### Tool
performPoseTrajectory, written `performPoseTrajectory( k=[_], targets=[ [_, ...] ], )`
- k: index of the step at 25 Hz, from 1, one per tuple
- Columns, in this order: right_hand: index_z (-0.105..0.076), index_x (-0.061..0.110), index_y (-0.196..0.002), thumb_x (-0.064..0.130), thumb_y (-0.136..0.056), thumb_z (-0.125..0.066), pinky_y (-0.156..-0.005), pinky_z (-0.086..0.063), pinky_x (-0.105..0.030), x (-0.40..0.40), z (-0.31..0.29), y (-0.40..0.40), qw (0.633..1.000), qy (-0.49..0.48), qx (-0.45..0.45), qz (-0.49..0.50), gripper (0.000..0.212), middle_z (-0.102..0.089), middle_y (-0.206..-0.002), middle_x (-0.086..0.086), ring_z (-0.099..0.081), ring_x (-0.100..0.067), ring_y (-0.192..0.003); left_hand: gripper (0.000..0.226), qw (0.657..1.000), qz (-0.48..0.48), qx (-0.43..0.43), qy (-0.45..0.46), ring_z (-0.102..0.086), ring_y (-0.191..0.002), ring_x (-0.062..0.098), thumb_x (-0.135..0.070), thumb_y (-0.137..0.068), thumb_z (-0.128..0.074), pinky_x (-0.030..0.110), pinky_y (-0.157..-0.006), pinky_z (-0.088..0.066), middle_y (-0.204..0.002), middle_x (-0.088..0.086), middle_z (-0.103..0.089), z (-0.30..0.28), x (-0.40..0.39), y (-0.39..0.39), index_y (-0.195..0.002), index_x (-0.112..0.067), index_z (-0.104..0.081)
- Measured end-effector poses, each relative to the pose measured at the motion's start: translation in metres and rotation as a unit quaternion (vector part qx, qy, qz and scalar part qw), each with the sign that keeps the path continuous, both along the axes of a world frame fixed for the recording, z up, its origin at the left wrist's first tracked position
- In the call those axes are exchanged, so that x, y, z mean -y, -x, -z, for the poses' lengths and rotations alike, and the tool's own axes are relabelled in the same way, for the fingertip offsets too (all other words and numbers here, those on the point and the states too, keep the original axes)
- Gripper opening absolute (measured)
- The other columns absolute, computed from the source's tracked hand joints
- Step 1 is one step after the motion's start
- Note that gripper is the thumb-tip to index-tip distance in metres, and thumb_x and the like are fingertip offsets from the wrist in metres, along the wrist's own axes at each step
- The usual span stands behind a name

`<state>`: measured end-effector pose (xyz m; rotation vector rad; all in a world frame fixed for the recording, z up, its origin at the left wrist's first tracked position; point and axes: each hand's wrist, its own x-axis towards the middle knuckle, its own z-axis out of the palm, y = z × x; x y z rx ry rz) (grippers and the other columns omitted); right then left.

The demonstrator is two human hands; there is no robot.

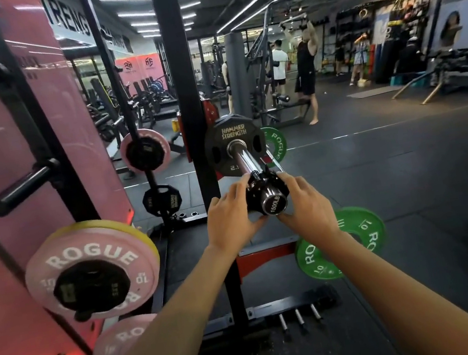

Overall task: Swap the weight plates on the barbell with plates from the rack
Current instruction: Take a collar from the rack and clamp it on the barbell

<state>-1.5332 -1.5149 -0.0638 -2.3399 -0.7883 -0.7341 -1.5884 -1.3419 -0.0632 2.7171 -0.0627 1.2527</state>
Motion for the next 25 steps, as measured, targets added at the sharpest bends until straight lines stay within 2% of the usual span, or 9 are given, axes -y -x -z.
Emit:
performPoseTrajectory(
  k=[4,9,12,14,16,19,20,22,25],
  targets=[
    [-0.034,0.028,-0.139,0.031,-0.082,-0.069,-0.058,-0.044,-0.03,-0.011,0.0,-0.027,1.0,0.002,0.012,-0.014,0.067,-0.057,-0.113,-0.004,-0.062,-0.029,-0.091,0.095,1.0,-0.006,0.002,0.006,-0.067,-0.095,0.017,-0.062,-0.071,-0.077,0.037,-0.081,-0.051,-0.118,-0.001,-0.064,0.002,-0.012,-0.026,-0.145,-0.017,-0.038],
    [-0.029,0.031,-0.144,0.025,-0.081,-0.066,-0.061,-0.051,-0.036,-0.029,-0.006,-0.069,0.999,0.039,0.004,-0.013,0.073,-0.055,-0.119,-0.002,-0.06,-0.025,-0.098,0.098,1.0,0.003,0.005,0.03,-0.067,-0.092,0.017,-0.062,-0.069,-0.077,0.034,-0.078,-0.051,-0.116,-0.001,-0.063,0.003,-0.035,-0.075,-0.145,-0.016,-0.038],
    [-0.031,0.03,-0.143,0.02,-0.079,-0.062,-0.06,-0.051,-0.034,-0.041,-0.013,-0.095,0.998,0.049,0.009,-0.023,0.072,-0.056,-0.118,-0.003,-0.06,-0.025,-0.097,0.098,1.0,0.002,0.0,0.026,-0.067,-0.084,0.017,-0.062,-0.067,-0.077,0.033,-0.073,-0.052,-0.11,0.0,-0.064,0.001,-0.05,-0.106,-0.144,-0.014,-0.04],
    [-0.03,0.03,-0.145,0.023,-0.077,-0.061,-0.057,-0.053,-0.035,-0.048,-0.015,-0.111,0.998,0.053,0.01,-0.031,0.075,-0.057,-0.114,-0.003,-0.061,-0.024,-0.093,0.096,1.0,-0.002,0.004,0.021,-0.067,-0.08,0.016,-0.065,-0.068,-0.072,0.03,-0.071,-0.05,-0.106,-0.001,-0.064,0.001,-0.058,-0.124,-0.143,-0.013,-0.041],
    [-0.028,0.028,-0.147,0.034,-0.078,-0.05,-0.057,-0.055,-0.039,-0.056,-0.015,-0.123,0.998,0.046,0.003,-0.032,0.073,-0.057,-0.113,-0.003,-0.061,-0.023,-0.092,0.09,1.0,-0.01,0.009,0.028,-0.067,-0.08,0.016,-0.067,-0.071,-0.062,0.029,-0.07,-0.049,-0.105,-0.002,-0.064,0.001,-0.064,-0.136,-0.142,-0.015,-0.043],
    [-0.032,0.018,-0.148,0.046,-0.077,-0.033,-0.063,-0.055,-0.042,-0.066,-0.014,-0.143,0.999,0.025,0.002,-0.04,0.077,-0.059,-0.122,-0.008,-0.06,-0.027,-0.103,0.087,0.999,-0.032,-0.002,0.037,-0.068,-0.084,0.017,-0.067,-0.073,-0.054,0.031,-0.07,-0.052,-0.107,-0.003,-0.065,0.001,-0.071,-0.15,-0.144,-0.018,-0.042],
    [-0.035,0.015,-0.147,0.047,-0.078,-0.033,-0.067,-0.056,-0.043,-0.069,-0.015,-0.15,0.999,0.024,0.001,-0.047,0.076,-0.059,-0.126,-0.009,-0.059,-0.028,-0.108,0.086,0.998,-0.04,-0.006,0.038,-0.068,-0.085,0.017,-0.066,-0.074,-0.055,0.032,-0.071,-0.054,-0.107,-0.003,-0.065,0.0,-0.072,-0.154,-0.144,-0.019,-0.041],
    [-0.037,0.011,-0.145,0.043,-0.082,-0.049,-0.073,-0.056,-0.045,-0.075,-0.018,-0.164,0.997,0.038,0.001,-0.06,0.071,-0.057,-0.13,-0.009,-0.056,-0.029,-0.116,0.083,0.998,-0.057,-0.016,0.037,-0.068,-0.083,0.017,-0.064,-0.074,-0.056,0.033,-0.072,-0.053,-0.104,-0.004,-0.065,-0.001,-0.076,-0.161,-0.145,-0.021,-0.041],
    [-0.039,0.011,-0.143,0.025,-0.079,-0.071,-0.066,-0.054,-0.044,-0.083,-0.021,-0.185,0.995,0.054,0.01,-0.079,0.072,-0.056,-0.124,-0.009,-0.056,-0.03,-0.111,0.072,0.997,-0.066,-0.03,0.04,-0.068,-0.081,0.021,-0.059,-0.079,-0.055,0.036,-0.071,-0.055,-0.099,-0.001,-0.066,-0.005,-0.082,-0.173,-0.139,-0.02,-0.045]
  ],
)
